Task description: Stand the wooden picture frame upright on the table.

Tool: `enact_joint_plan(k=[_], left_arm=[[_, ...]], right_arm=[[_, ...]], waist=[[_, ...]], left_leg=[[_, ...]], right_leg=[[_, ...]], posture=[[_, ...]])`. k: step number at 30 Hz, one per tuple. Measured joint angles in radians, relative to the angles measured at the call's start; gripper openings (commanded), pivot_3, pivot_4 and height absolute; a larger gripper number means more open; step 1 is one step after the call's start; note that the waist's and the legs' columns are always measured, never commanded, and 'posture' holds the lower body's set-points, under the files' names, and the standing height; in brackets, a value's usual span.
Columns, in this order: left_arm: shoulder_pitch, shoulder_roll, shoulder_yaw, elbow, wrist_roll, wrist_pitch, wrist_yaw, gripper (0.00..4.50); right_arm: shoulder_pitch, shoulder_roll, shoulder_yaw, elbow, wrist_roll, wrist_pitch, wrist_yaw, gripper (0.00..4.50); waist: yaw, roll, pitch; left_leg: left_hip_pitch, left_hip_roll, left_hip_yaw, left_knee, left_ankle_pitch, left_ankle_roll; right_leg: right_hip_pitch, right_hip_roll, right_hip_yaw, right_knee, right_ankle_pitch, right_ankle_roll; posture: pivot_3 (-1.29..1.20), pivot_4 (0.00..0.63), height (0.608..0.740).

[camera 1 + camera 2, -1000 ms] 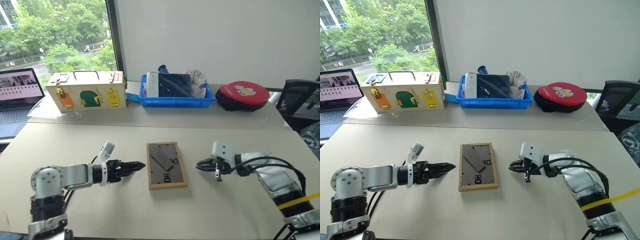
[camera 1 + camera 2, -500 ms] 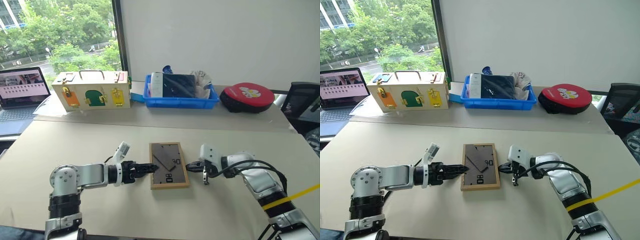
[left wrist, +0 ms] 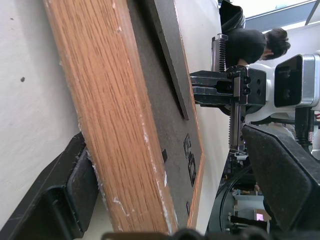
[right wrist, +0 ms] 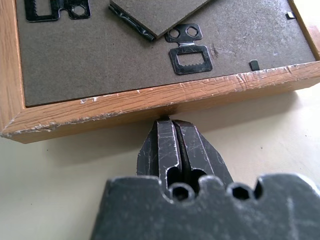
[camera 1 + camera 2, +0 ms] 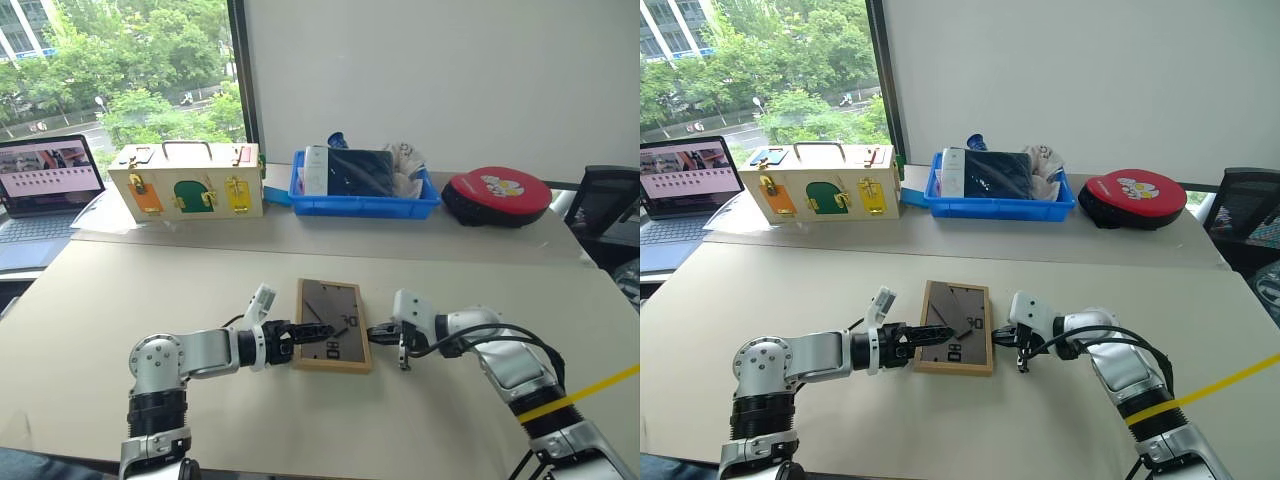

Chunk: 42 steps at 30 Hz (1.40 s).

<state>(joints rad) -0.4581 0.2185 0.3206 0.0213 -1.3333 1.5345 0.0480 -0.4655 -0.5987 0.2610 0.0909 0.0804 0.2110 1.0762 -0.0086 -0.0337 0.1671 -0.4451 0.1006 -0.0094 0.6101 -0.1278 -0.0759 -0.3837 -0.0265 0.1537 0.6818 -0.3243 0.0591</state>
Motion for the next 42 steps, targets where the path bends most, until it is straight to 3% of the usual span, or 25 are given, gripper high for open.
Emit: enact_joint_plan(k=[1, 5, 8, 14, 19, 22, 24, 26, 27, 33, 38, 42], left_arm=[[0.001, 0.004, -0.003, 0.005, 0.004, -0.001, -0.001, 3.10], [0.002, 0.041, 0.001, 0.039, 0.002, 0.007, -0.032, 1.79], [-0.018, 0.056, 0.017, 0.065, -0.004, -0.009, -0.076, 1.20], [-0.059, 0.029, 0.059, 0.149, -0.031, -0.050, -0.051, 1.18], [-0.080, 0.028, 0.105, 0.190, -0.266, -0.088, -0.005, 1.18], [-0.076, 0.059, 0.074, 0.186, -0.401, -0.119, 0.037, 1.18], [-0.066, 0.076, 0.050, 0.178, -0.436, -0.136, 0.053, 1.18], [-0.046, 0.092, 0.004, 0.165, -0.453, -0.150, 0.070, 1.18], [-0.040, 0.096, -0.018, 0.163, -0.457, -0.159, 0.073, 1.18], [-0.042, 0.114, -0.069, 0.159, -0.474, -0.230, 0.073, 1.18], [-0.054, 0.129, -0.125, 0.138, -0.474, -0.246, 0.059, 1.18], [-0.054, 0.170, -0.220, 0.055, -0.403, -0.197, 0.007, 1.18]], right_arm=[[0.000, 0.000, 0.000, -0.001, 0.000, 0.000, 0.000, 0.00], [0.000, 0.000, 0.000, -0.002, 0.001, 0.000, 0.000, 0.00], [0.001, -0.001, 0.000, -0.002, 0.001, 0.000, 0.000, 0.00], [0.001, -0.006, -0.003, -0.008, 0.003, 0.010, 0.001, 0.00], [0.019, -0.046, -0.120, -0.064, 0.135, 0.153, 0.014, 0.00], [0.015, -0.084, -0.240, -0.114, 0.285, 0.324, 0.033, 0.71], [-0.003, -0.093, -0.297, -0.129, 0.360, 0.411, 0.031, 1.50], [-0.049, -0.107, -0.349, -0.168, 0.465, 0.537, 0.029, 1.98], [-0.075, -0.114, -0.363, -0.191, 0.509, 0.587, 0.026, 2.52], [-0.160, -0.105, -0.375, -0.300, 0.694, 0.800, -0.024, 4.48], [-0.189, -0.036, -0.327, -0.315, 0.721, 0.837, -0.103, 4.48], [-0.230, 0.007, -0.240, -0.234, 0.646, 0.797, -0.136, 4.48]], waist=[[-0.002, 0.000, 0.000], [-0.007, 0.000, 0.000], [-0.010, 0.000, 0.000], [-0.009, 0.000, 0.000], [-0.005, 0.000, 0.001], [-0.003, -0.001, 0.001], [-0.004, -0.001, 0.001], [-0.009, 0.000, 0.001], [-0.010, 0.000, 0.001], [-0.006, 0.000, 0.001], [-0.006, 0.000, 0.001], [-0.006, 0.000, 0.001]], left_leg=[[0.000, 0.000, 0.000, 0.000, 0.000, 0.000], [0.000, 0.000, 0.000, -0.001, 0.000, 0.000], [0.000, 0.000, -0.001, -0.002, 0.000, -0.001], [-0.001, 0.000, -0.001, -0.002, 0.000, -0.001], [-0.004, 0.000, -0.001, -0.002, 0.000, -0.001], [-0.004, 0.000, -0.002, -0.001, 0.000, 0.000], [-0.004, 0.000, -0.002, -0.001, 0.000, 0.000], [-0.004, 0.000, -0.002, -0.002, 0.000, -0.001], [-0.004, 0.000, -0.002, -0.002, 0.000, -0.001], [-0.005, 0.000, -0.002, -0.002, 0.000, 0.000], [-0.007, 0.000, -0.003, -0.001, 0.000, 0.000], [-0.007, 0.000, -0.003, -0.002, 0.000, 0.000]], right_leg=[[0.000, 0.000, 0.000, 0.000, 0.000, 0.000], [-0.001, 0.000, 0.000, 0.000, 0.000, 0.000], [-0.002, 0.000, 0.000, 0.000, 0.000, 0.000], [-0.002, 0.000, 0.000, 0.000, 0.000, 0.000], [-0.003, 0.000, -0.001, 0.000, 0.000, 0.000], [-0.003, 0.000, -0.001, -0.001, 0.000, 0.000], [-0.003, 0.000, -0.001, -0.001, 0.000, 0.000], [-0.003, 0.000, -0.001, -0.001, 0.000, 0.000], [-0.003, 0.000, -0.001, 0.000, 0.000, 0.000], [-0.004, 0.000, -0.002, -0.001, 0.000, 0.000], [-0.005, 0.000, -0.002, -0.001, 0.000, 0.000], [-0.006, 0.000, -0.002, -0.001, 0.000, 0.000]], posture=[[0.00, 0.150, 0.704], [0.00, 0.150, 0.704], [0.00, 0.150, 0.704], [0.00, 0.150, 0.704], [0.00, 0.150, 0.704], [0.00, 0.150, 0.704], [0.00, 0.150, 0.704], [0.00, 0.150, 0.704], [0.00, 0.150, 0.704], [0.00, 0.150, 0.704], [0.00, 0.150, 0.704], [0.00, 0.150, 0.704]])
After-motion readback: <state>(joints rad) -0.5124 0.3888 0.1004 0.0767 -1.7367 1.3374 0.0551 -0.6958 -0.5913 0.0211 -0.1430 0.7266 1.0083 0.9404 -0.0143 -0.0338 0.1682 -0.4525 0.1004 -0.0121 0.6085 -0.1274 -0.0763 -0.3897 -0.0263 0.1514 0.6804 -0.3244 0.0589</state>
